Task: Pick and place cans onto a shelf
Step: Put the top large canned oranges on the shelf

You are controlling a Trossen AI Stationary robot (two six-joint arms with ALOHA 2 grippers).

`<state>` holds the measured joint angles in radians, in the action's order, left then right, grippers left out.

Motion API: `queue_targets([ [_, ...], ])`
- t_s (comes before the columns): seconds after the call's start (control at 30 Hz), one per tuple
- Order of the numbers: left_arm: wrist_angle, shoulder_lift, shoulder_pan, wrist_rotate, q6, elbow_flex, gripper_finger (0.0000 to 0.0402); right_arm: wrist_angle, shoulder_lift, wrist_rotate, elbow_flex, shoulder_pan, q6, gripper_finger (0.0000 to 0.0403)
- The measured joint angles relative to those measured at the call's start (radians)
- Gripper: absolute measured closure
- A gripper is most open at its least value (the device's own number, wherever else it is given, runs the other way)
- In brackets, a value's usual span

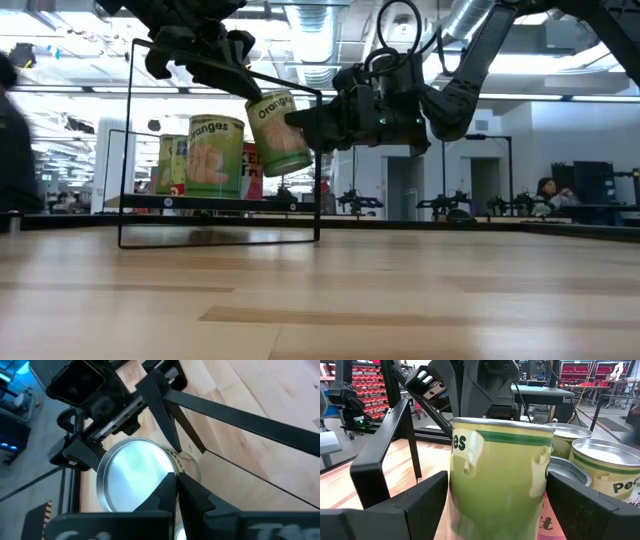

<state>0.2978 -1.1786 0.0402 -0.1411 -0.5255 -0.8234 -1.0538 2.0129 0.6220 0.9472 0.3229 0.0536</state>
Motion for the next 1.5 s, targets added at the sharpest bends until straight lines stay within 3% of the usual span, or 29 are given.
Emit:
queue_targets([
  [0.4,0.043,0.0,0.0,0.003,0.048,0.0,0.0401,0.026,0.0,0.039,-0.001,0.023,-0.024,0.0056],
  [0.63,0.044,0.0,0.0,0.029,0.05,0.0,0.0401,0.05,-0.001,0.16,-0.002,0.073,-0.106,0.0069],
  [0.87,0.044,0.0,0.0,0.03,0.06,0.0,0.0401,0.243,-0.119,0.139,-0.026,0.096,0.0,0.0157],
  [1.07,0.045,0.0,0.004,0.032,0.075,0.0,0.0401,0.507,-0.264,-0.037,-0.036,0.095,0.181,0.0289],
  [1.23,0.063,0.0,0.025,0.068,0.09,-0.006,0.0401,0.58,-0.312,-0.046,-0.037,0.099,0.241,0.0385],
  [1.5,0.183,-0.07,0.03,0.105,0.098,-0.137,0.0401,0.596,-0.308,-0.047,-0.037,0.099,0.244,0.0372],
])
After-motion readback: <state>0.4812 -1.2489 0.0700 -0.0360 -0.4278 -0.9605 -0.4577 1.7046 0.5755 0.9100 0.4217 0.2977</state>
